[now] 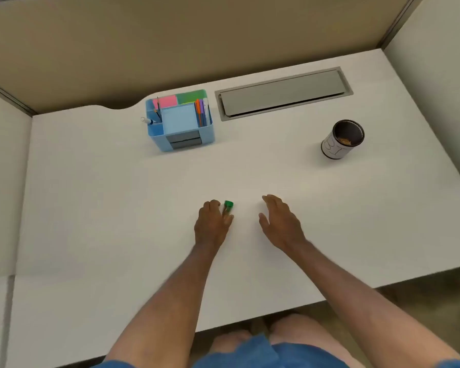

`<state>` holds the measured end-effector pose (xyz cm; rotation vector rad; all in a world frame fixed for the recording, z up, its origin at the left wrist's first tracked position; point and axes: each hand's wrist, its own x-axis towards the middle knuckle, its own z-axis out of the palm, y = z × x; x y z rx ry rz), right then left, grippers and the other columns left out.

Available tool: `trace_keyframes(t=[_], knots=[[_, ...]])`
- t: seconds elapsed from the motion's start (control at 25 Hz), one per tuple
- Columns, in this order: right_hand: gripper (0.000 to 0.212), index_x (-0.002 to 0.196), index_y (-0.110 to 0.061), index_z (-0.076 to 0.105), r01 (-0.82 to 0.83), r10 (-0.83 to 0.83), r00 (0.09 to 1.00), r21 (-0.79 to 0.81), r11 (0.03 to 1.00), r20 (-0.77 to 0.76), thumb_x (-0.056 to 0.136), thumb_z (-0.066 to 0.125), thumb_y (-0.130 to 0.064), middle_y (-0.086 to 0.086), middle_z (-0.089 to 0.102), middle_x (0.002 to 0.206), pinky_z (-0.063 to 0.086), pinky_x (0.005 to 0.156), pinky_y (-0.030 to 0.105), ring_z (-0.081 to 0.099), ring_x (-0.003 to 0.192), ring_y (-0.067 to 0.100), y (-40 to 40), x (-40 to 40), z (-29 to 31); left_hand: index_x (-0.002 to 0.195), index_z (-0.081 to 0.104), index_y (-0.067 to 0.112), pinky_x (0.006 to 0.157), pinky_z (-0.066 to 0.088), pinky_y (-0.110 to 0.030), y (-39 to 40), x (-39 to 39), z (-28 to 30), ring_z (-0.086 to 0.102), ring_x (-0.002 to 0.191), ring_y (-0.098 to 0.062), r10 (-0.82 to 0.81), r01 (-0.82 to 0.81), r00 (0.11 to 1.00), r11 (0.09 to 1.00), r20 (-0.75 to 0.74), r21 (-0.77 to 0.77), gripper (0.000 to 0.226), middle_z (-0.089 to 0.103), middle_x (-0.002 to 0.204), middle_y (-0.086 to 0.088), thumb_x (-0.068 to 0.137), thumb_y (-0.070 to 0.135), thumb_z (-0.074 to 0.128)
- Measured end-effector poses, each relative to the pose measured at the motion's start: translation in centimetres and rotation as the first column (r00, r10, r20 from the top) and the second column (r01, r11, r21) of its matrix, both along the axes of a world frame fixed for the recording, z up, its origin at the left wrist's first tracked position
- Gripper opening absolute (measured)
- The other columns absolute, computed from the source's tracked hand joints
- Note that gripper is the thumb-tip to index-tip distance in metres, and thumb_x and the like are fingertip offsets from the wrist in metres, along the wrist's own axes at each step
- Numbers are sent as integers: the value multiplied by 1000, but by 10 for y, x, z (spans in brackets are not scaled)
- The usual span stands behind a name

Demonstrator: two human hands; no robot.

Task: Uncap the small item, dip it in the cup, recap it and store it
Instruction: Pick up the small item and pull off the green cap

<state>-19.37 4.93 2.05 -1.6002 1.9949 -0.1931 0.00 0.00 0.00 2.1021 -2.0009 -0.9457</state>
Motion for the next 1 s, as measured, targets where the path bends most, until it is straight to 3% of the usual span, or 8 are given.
trace_keyframes(t=[0.16,0.32,0.48,0.6,0.8,0.92,1.0], knots=[[52,153,-19,36,1,-2,1000,88,996,15,103,46,-31,-1,42,156,44,105,40,38,143,22,0,3,-3,104,59,14,74,50,-41,-7,0,-5,58,102,-26,29,-27,999,998,-37,48,16,60,108,-3,91,24,62],[49,150,-23,43,50,-70,989,148,988,131,103,49,-34,-2,52,148,46,106,40,45,138,22,-8,3,-7,106,67,18,78,49,-34,-14,-3,0,62,97,-21,18,-4,987,996,-160,90,14,62,107,0,92,22,65],[43,143,-26,51,159,-179,869,82,984,461,100,60,-28,-1,60,136,51,94,29,65,110,16,-26,16,5,106,73,19,73,42,-26,-20,-10,7,60,93,-17,-101,105,972,994,-214,5,15,65,103,-1,92,21,67],[36,135,-25,60,240,-234,822,57,969,519,99,63,-25,-2,62,131,54,92,28,68,104,17,-36,23,12,106,75,20,70,40,-24,-24,-14,15,57,88,-12,-152,143,959,988,-239,-55,15,66,100,0,92,23,69],[30,121,-16,70,320,-319,730,110,941,605,92,75,-22,4,72,115,59,95,40,74,97,20,-39,13,9,107,77,20,74,49,-28,-28,-21,28,61,90,-14,-252,228,936,966,-247,-120,18,69,100,-1,90,21,73],[27,115,-13,73,353,-365,646,161,922,671,89,78,-16,8,75,106,60,94,39,75,97,25,-39,0,13,108,76,20,77,48,-27,-29,-27,33,62,92,-17,-291,273,917,956,-271,-105,18,69,101,-3,91,21,72],[26,113,-9,74,343,-368,602,187,921,708,87,79,-12,14,75,106,61,91,36,75,95,25,-40,-11,18,109,75,19,81,52,-34,-31,-33,39,63,92,-18,-313,304,904,950,-290,-74,18,69,101,-4,91,20,72]])
